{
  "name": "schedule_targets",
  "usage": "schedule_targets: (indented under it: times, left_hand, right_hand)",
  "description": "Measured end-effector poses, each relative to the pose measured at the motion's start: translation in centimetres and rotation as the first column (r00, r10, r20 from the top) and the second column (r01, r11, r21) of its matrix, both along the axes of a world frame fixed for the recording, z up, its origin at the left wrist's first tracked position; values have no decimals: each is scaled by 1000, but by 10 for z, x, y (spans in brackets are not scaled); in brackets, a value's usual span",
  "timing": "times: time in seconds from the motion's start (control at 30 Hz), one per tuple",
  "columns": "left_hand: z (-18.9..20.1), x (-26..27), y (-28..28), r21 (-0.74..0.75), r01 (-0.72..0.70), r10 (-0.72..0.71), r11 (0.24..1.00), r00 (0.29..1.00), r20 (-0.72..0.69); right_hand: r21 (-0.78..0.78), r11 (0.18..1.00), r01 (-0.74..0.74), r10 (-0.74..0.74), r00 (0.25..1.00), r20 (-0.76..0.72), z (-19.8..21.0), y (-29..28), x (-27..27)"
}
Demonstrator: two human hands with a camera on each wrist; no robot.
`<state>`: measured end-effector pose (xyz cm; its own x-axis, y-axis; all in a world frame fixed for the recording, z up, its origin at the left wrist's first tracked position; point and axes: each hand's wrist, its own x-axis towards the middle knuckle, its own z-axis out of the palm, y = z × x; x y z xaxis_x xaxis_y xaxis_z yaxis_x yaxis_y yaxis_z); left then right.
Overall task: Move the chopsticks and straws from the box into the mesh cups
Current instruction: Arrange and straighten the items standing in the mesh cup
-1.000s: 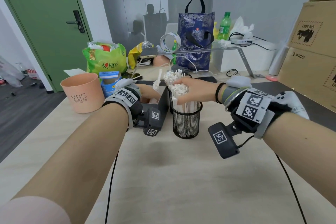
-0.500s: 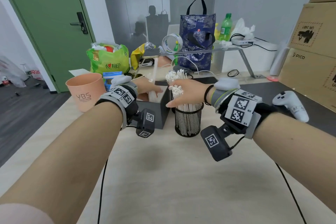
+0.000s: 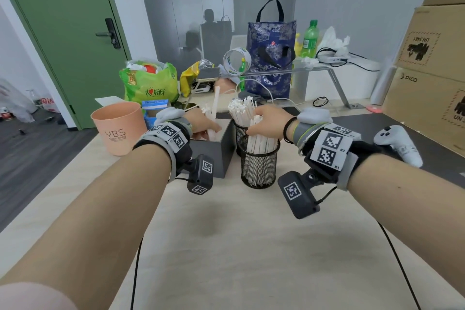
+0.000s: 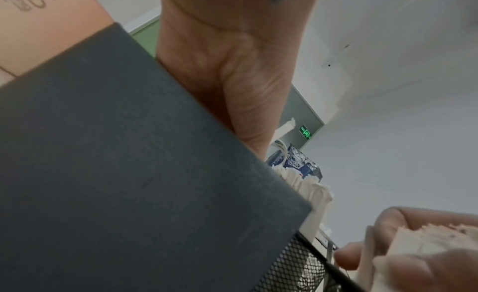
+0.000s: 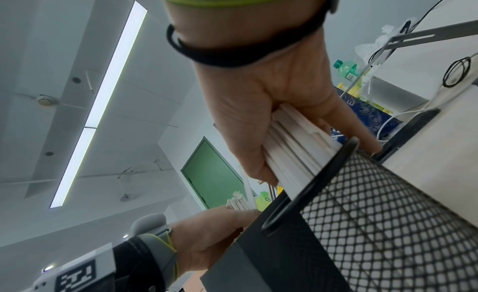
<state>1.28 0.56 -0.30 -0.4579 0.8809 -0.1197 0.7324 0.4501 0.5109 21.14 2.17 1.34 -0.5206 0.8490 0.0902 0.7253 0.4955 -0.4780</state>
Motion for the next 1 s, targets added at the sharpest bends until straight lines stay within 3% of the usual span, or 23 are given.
schedule_targets:
  times: [0.13, 0.3, 0.43, 0.57, 0.67, 0.8, 0.9, 1.0]
  left_hand:
    - [-1, 1, -3, 94, -34, 36, 995, 999, -22]
    - [24, 5, -11, 400, -157, 156, 903, 987, 35]
    - [45, 18, -24, 592, -160, 41, 790, 977, 210]
    - [61, 31, -35, 693, -184, 27, 697, 973, 231]
    - [66, 38, -45, 744, -123, -122, 657, 956, 266]
    - [64, 57, -54, 721, 10, -337, 692, 889, 311]
    - [59, 67, -58, 674, 80, -374, 734, 876, 304]
    - [55, 65, -59, 663, 57, -394, 746, 841, 371]
  right_hand:
    - [15, 1000, 20, -20, 1000, -14, -1, -1, 4]
    - [56, 998, 38, -35, 998, -47, -2, -4, 7]
    - [60, 997, 54, -49, 996, -77, -4, -2, 5]
    - [29, 996, 86, -81, 987, -137, -6, -5, 5]
    - [29, 998, 64, -59, 987, -150, -5, -6, 7]
    - [48, 998, 45, -38, 990, -135, -3, -7, 10]
    - [24, 1000, 18, -15, 994, -109, -1, -6, 13]
    - [-4, 1000, 2, -2, 994, -108, 1, -4, 15]
